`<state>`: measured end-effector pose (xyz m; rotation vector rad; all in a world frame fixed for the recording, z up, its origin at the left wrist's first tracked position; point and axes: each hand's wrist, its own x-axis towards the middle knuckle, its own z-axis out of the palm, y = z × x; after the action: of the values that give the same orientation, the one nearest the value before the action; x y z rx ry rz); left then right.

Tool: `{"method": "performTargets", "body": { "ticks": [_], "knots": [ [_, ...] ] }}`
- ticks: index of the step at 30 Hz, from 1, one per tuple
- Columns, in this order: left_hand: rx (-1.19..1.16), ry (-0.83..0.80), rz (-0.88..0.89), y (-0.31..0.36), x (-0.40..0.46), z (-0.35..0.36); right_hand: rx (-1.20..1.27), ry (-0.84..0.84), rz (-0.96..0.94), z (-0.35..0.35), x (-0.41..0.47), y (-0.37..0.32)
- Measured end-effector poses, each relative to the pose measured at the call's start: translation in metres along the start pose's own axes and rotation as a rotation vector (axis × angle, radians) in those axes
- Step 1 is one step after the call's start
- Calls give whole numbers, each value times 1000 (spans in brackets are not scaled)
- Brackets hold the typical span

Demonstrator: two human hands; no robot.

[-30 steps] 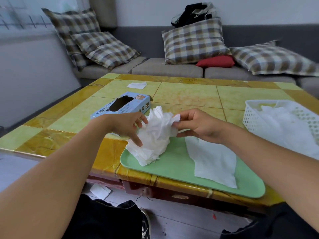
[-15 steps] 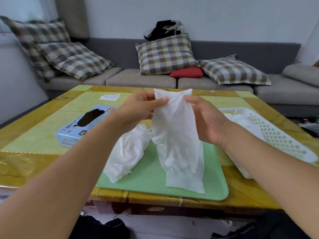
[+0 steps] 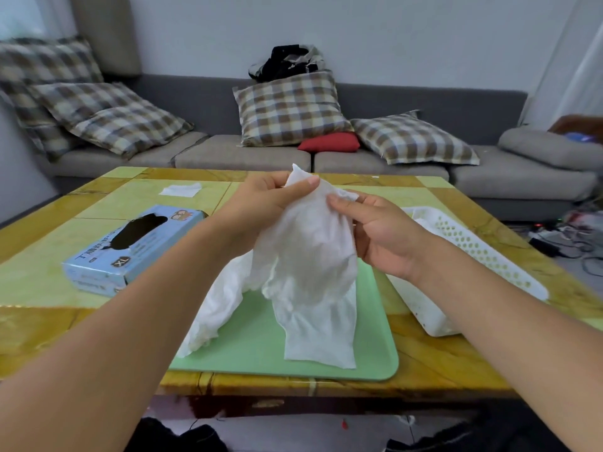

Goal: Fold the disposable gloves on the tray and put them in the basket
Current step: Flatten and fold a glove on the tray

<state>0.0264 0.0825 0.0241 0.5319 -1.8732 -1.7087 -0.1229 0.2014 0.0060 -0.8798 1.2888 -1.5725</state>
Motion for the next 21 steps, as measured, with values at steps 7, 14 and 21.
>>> {"method": "performTargets", "body": {
  "ticks": [7, 14, 21],
  "knots": [
    [108, 18, -240, -16, 15, -5, -3, 28, 169, -16, 7, 6],
    [114, 153, -43, -26, 36, 8, -127, 207, -31, -21, 28, 2],
    [216, 186, 554, 8, 24, 17, -567, 282, -778, -26, 16, -32]
  ]
}}
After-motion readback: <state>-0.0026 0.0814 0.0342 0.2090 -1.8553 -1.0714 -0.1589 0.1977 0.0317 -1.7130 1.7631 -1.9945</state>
